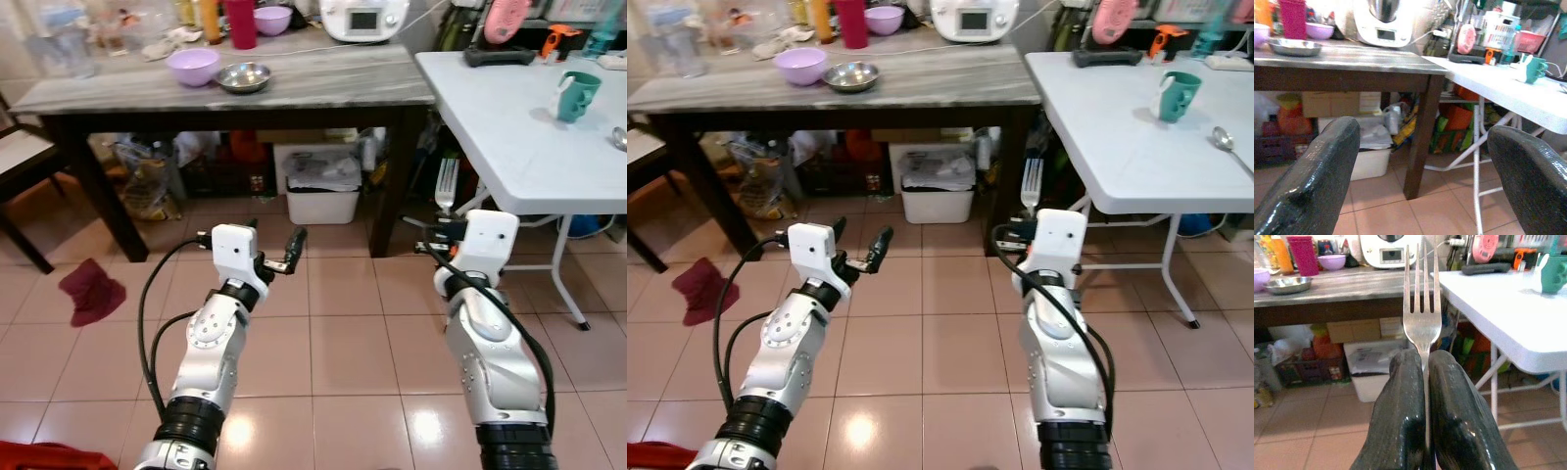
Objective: Setting the table
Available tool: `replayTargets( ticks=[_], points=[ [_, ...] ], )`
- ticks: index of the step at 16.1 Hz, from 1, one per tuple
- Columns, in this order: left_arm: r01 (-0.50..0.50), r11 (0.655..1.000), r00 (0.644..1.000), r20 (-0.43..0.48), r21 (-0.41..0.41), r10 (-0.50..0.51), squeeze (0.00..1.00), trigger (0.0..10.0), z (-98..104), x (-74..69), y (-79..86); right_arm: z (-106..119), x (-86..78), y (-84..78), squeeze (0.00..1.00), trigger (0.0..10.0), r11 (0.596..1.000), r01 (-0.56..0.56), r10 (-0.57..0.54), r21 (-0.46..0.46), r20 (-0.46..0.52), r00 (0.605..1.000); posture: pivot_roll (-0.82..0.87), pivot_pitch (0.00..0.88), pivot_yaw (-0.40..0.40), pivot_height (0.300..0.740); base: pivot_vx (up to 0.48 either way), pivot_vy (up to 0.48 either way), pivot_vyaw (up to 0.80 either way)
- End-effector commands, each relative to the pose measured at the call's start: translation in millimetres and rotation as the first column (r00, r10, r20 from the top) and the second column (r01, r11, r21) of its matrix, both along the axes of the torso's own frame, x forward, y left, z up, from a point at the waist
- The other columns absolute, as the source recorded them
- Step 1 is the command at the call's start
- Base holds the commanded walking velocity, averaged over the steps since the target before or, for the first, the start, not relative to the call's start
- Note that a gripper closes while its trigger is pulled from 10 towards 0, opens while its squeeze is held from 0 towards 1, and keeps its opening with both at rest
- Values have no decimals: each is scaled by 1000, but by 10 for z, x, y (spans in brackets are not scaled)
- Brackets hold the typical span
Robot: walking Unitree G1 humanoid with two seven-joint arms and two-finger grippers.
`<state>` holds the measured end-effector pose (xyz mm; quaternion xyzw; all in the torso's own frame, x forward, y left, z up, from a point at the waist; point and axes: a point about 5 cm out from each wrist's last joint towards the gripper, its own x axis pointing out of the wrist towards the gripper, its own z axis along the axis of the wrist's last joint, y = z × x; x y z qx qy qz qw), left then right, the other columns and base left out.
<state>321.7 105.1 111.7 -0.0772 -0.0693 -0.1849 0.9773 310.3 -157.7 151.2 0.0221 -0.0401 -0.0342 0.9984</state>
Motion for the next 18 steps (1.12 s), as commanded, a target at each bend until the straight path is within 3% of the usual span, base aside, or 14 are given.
replayTargets(
  ticks=[1,13,18],
  points=[
    [4,1000,1000,4,4,-4,0,10000,19,3,15,46,19,17,0,10000,1000,-10,10,-13,22,1000,-298,73,20,740,330,0,0],
    [24,1000,1000,-1,-8,-24,0,10000,12,0,-33,39,8,20,0,10000,1000,-15,16,-18,27,1000,-306,68,22,740,457,0,0],
    [-15,1000,1000,6,24,15,0,10000,6,-1,36,10,-19,-10,0,10000,999,-15,16,-31,28,999,-304,69,30,740,480,0,243]
  ],
)
